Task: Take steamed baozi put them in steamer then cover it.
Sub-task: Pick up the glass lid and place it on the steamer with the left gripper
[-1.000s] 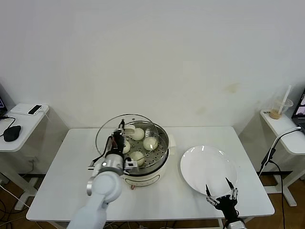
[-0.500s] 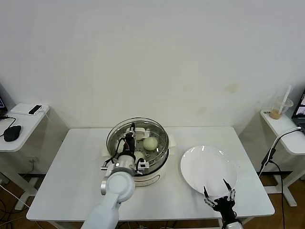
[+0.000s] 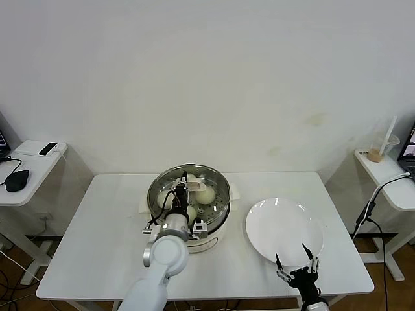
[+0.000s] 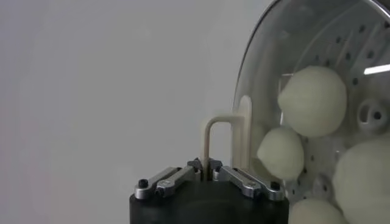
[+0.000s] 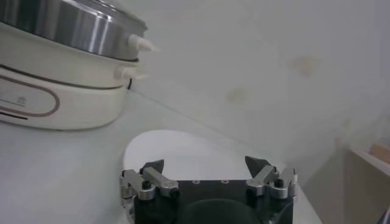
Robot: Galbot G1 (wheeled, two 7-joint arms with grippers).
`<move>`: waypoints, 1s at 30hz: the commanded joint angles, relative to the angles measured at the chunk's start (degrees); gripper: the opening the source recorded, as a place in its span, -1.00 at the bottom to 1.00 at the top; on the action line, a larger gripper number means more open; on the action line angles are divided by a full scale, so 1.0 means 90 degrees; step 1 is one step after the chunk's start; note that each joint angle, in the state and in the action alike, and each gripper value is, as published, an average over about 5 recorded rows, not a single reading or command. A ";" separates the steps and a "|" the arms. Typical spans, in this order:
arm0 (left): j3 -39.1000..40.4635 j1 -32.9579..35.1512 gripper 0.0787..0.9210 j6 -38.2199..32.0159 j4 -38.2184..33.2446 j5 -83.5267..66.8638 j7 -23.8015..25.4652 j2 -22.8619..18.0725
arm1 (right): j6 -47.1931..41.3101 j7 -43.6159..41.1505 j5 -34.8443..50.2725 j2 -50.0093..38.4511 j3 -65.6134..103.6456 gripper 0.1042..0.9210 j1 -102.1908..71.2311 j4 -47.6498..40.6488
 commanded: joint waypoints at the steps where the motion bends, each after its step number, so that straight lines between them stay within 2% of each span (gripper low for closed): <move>1: 0.0011 -0.0033 -0.87 -0.0018 0.0103 0.0075 -0.0008 -0.0056 | 0.0006 -0.0007 -0.0006 0.0003 -0.0016 0.76 -0.0010 0.0004; 17: -0.0086 0.0017 -0.85 -0.0070 0.0076 0.0093 -0.0025 -0.0075 | 0.0019 -0.0028 -0.0025 -0.0013 -0.0028 0.76 -0.0051 0.0031; 20: -0.0094 0.0081 -0.73 -0.0071 -0.0093 0.0070 -0.0023 -0.0046 | 0.0016 -0.0030 -0.0035 -0.0009 -0.0046 0.76 -0.0048 0.0030; 30: -0.0138 0.0763 -0.04 -0.0147 -0.1073 -0.0391 -0.0222 0.0267 | 0.0023 -0.0023 -0.0056 -0.0014 -0.0044 0.76 -0.0108 0.0062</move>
